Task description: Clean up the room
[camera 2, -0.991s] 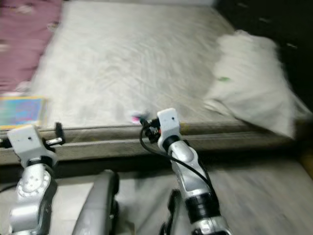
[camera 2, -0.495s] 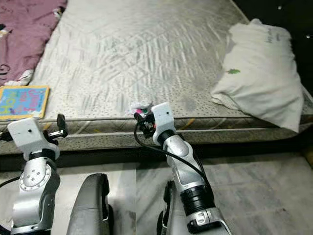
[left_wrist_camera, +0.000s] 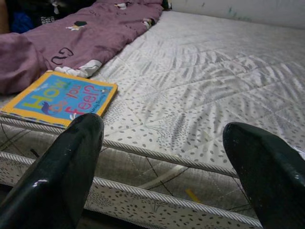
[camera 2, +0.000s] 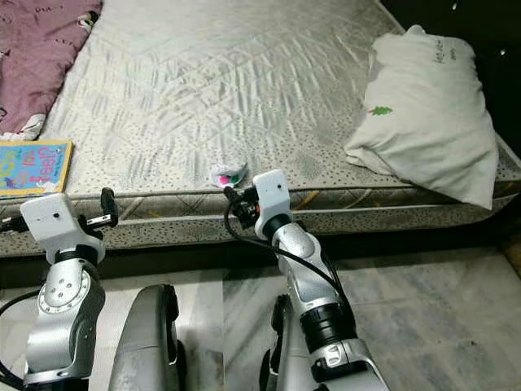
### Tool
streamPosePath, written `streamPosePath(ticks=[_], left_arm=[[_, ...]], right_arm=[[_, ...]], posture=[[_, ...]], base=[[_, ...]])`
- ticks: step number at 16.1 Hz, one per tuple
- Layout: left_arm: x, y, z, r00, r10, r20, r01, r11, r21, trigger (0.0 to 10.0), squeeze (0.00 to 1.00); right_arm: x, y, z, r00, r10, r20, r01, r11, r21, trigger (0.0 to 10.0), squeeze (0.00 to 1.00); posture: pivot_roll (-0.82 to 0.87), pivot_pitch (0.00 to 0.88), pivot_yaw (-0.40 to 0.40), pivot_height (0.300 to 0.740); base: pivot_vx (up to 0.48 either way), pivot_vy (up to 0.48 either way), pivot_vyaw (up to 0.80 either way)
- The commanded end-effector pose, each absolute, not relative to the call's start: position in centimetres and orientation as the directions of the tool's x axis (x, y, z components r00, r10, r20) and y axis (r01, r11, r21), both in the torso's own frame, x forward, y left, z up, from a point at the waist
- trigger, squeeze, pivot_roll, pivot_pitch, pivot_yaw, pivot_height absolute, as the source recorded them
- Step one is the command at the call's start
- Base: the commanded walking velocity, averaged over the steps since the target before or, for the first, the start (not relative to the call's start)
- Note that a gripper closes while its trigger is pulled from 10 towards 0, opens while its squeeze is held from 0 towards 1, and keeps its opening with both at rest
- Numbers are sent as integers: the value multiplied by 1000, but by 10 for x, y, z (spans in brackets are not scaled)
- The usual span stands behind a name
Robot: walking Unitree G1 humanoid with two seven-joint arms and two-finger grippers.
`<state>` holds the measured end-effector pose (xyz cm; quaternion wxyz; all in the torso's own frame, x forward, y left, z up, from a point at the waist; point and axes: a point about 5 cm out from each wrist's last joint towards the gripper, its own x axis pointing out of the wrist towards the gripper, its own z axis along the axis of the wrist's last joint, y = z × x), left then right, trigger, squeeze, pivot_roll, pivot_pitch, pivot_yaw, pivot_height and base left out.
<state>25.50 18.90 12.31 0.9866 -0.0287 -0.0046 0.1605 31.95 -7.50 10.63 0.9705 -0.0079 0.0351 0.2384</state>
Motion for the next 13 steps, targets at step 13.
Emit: streamPosePath(ticks=[13], left_arm=[[260,183,115,947,320,-32,-322,944,-69,10000,0]], right_arm=[[320,-73,107,869,492,-45,-494,868,-52,10000,0]], posture=[[83,110,-54,545]], base=[[332,0,62]])
